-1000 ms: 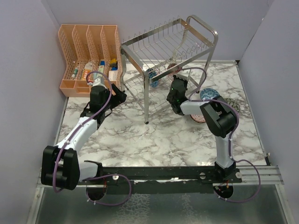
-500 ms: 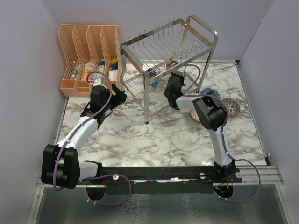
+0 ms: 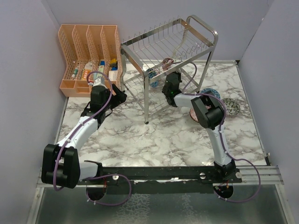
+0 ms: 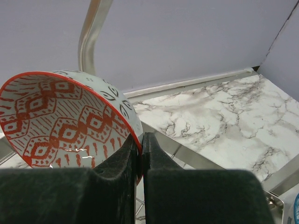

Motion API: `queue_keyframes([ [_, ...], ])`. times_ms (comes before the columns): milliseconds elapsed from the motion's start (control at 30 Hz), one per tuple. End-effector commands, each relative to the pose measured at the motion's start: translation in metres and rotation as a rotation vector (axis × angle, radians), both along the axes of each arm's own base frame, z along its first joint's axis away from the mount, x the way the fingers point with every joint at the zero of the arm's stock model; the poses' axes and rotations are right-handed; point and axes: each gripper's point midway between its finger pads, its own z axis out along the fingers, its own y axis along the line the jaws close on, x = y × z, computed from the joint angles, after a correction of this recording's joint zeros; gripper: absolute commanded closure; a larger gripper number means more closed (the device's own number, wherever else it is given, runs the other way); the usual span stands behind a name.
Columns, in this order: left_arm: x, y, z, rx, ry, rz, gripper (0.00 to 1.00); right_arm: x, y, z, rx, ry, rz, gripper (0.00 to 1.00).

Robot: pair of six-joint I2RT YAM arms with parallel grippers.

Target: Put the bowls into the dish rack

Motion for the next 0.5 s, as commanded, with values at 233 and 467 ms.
queue_keyframes([
  [233, 0.007, -0.005, 0.015, -0.003, -0.049, -0.023, 0.20, 0.010, 0.051, 0.006, -0.079, -0.042, 0.106, 0.99],
  [467, 0.005, -0.005, 0.013, -0.004, -0.047, -0.025, 0.20, 0.011, 0.061, 0.000, -0.132, -0.035, 0.106, 0.99],
])
